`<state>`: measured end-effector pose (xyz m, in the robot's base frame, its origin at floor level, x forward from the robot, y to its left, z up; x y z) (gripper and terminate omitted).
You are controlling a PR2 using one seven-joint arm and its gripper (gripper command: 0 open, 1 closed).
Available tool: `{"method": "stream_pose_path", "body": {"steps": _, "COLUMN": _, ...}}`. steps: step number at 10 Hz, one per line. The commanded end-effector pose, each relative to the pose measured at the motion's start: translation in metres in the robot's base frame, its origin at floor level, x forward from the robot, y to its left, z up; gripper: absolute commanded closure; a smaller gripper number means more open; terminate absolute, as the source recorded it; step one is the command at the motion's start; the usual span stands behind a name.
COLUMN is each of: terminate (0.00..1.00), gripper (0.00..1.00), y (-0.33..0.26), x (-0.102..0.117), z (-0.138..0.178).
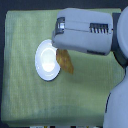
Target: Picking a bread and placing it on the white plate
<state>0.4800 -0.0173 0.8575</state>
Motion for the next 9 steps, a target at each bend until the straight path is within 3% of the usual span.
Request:
{"method": "stream_pose_path", "body": {"steps": 1, "terminate": 0.0, "gripper": 1.0, "y": 0.057, "x": 0.005, "z": -0.022}}
{"method": "stream_pose_path", "body": {"steps": 7, "terminate": 0.0, "gripper": 1.0, "y": 0.101, "x": 0.026, "z": -0.049}}
{"method": "stream_pose_path", "body": {"steps": 9, "terminate": 0.0, "gripper": 1.0, "y": 0.106, "x": 0.025, "z": -0.053}}
